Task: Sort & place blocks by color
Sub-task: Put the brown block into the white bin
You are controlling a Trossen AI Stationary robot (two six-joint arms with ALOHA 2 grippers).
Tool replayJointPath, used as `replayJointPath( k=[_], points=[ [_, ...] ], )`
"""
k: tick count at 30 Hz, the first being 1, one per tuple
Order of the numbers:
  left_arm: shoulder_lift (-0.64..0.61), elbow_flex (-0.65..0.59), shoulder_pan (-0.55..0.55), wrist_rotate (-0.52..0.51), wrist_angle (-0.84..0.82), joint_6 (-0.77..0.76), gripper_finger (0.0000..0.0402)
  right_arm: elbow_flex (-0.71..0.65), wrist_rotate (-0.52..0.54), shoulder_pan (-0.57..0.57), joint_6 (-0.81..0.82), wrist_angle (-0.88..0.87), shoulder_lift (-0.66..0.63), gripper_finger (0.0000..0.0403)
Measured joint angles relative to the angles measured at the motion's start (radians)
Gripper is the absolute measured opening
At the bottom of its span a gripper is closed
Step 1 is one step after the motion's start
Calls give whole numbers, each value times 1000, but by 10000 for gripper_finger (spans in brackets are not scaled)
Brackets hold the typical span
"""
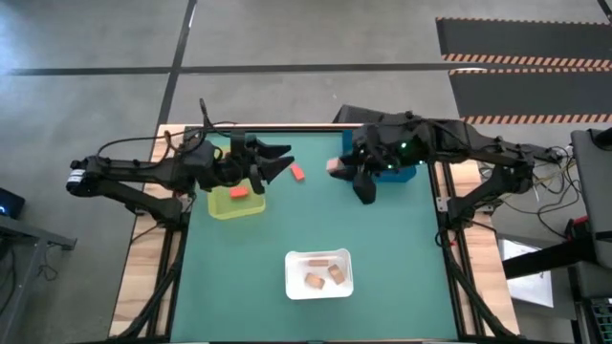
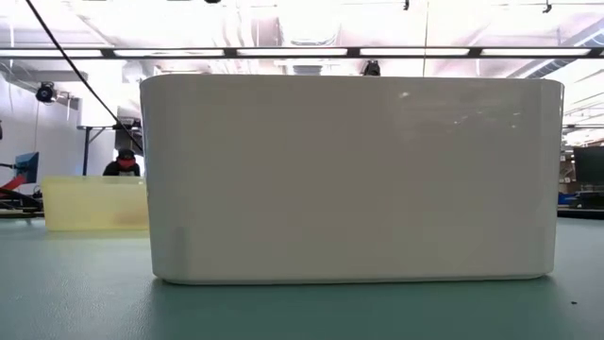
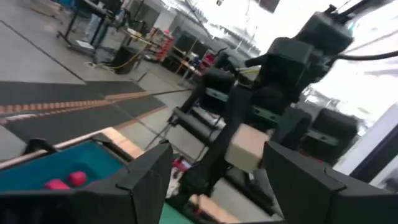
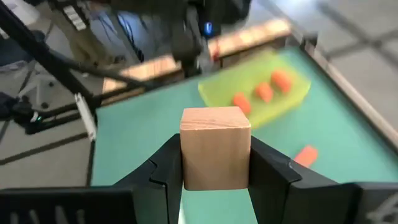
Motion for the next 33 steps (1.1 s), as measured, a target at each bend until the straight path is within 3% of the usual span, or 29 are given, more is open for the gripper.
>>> replayJointPath(
  k=[8, 15, 25, 33],
  points=[
    [-33, -1, 1, -24, -21, 54, 235, 121, -28, 70, 295, -343, 141, 123],
    [-51, -4, 1, -25, -20, 54, 235, 127, -114, 148, 452, -469, 279, 123],
    [-112, -43, 1, -26, -19, 50, 235, 119, -187, 227, 513, -448, 460, 123],
    [-149, -63, 1, -26, -19, 45, 235, 119, -189, 230, 522, -275, 568, 127]
  ],
)
